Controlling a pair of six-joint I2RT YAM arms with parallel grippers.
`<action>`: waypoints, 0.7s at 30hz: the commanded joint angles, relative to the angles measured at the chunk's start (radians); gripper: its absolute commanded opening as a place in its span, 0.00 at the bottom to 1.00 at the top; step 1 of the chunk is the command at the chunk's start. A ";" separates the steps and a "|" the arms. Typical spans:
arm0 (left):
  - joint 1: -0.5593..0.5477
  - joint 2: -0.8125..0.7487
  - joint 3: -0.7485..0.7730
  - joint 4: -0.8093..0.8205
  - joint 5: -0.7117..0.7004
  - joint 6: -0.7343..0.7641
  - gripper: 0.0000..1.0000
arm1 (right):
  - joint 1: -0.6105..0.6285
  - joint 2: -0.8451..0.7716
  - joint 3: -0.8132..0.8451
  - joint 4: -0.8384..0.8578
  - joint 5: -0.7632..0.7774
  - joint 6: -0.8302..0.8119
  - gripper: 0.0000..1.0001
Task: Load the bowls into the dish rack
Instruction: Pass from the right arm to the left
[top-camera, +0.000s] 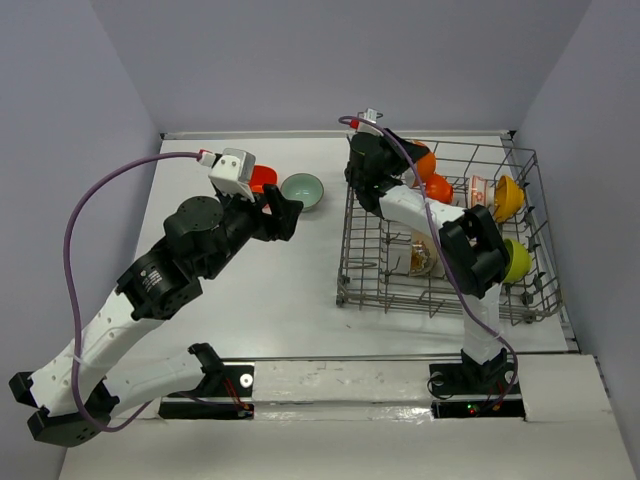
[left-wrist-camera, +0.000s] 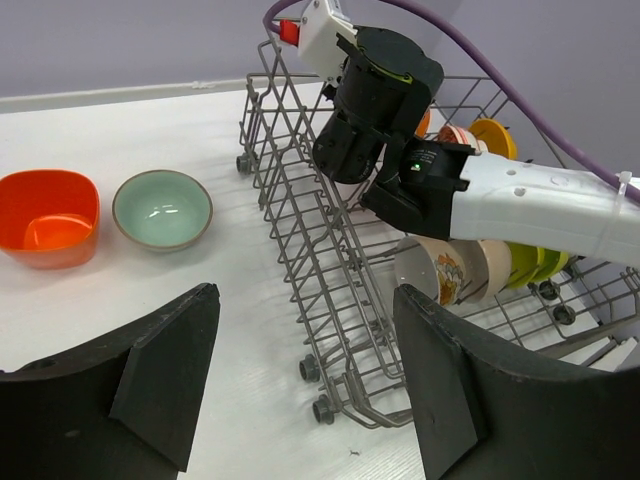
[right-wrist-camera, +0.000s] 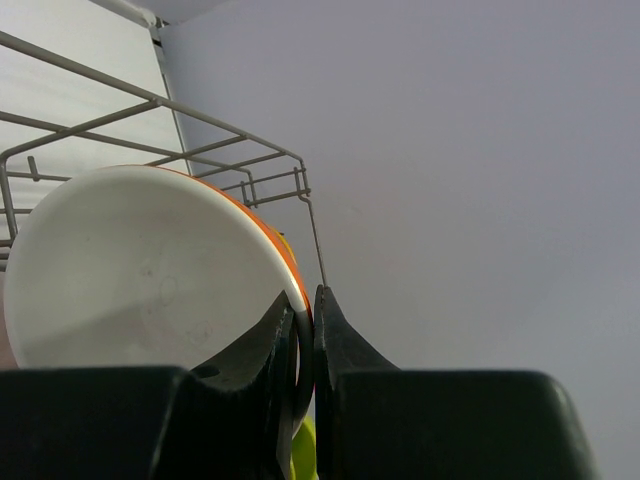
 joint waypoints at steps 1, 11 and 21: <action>0.006 0.003 -0.008 0.038 0.019 0.021 0.79 | 0.002 -0.003 -0.038 0.027 0.144 -0.001 0.01; 0.007 0.008 -0.015 0.043 0.019 0.019 0.79 | 0.002 -0.025 -0.075 0.208 0.146 -0.068 0.01; 0.011 0.020 -0.017 0.038 0.019 0.017 0.79 | 0.032 -0.082 -0.033 0.497 0.146 -0.223 0.01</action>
